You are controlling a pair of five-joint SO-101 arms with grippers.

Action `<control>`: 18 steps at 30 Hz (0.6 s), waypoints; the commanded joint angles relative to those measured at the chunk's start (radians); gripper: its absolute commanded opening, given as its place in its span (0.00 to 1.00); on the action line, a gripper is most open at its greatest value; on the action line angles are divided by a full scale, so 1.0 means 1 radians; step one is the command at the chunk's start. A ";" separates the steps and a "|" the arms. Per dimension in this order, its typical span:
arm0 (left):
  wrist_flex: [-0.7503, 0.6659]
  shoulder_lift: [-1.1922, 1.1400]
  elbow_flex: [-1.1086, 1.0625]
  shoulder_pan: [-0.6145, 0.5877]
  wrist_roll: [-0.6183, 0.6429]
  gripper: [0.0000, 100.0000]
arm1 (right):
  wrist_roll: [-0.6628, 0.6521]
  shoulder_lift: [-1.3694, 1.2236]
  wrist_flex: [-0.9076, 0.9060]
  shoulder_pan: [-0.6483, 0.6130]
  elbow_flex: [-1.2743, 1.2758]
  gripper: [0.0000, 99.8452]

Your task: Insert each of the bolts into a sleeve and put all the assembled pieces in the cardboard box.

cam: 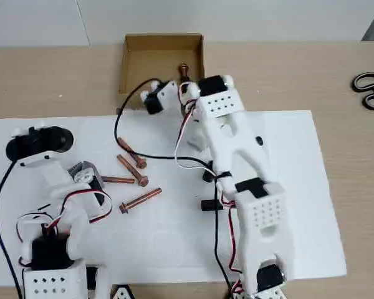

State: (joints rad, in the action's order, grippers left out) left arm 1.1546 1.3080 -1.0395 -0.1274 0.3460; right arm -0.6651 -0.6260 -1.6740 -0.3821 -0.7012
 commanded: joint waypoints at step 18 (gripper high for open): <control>0.341 -0.568 0.576 0.034 -0.002 0.01 | 0.302 0.194 -0.051 0.168 0.114 0.01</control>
State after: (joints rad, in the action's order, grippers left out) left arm 1.4477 0.8876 -0.6145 -0.0844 0.3460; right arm -0.3920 -0.5048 -1.7062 -0.2440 -0.5984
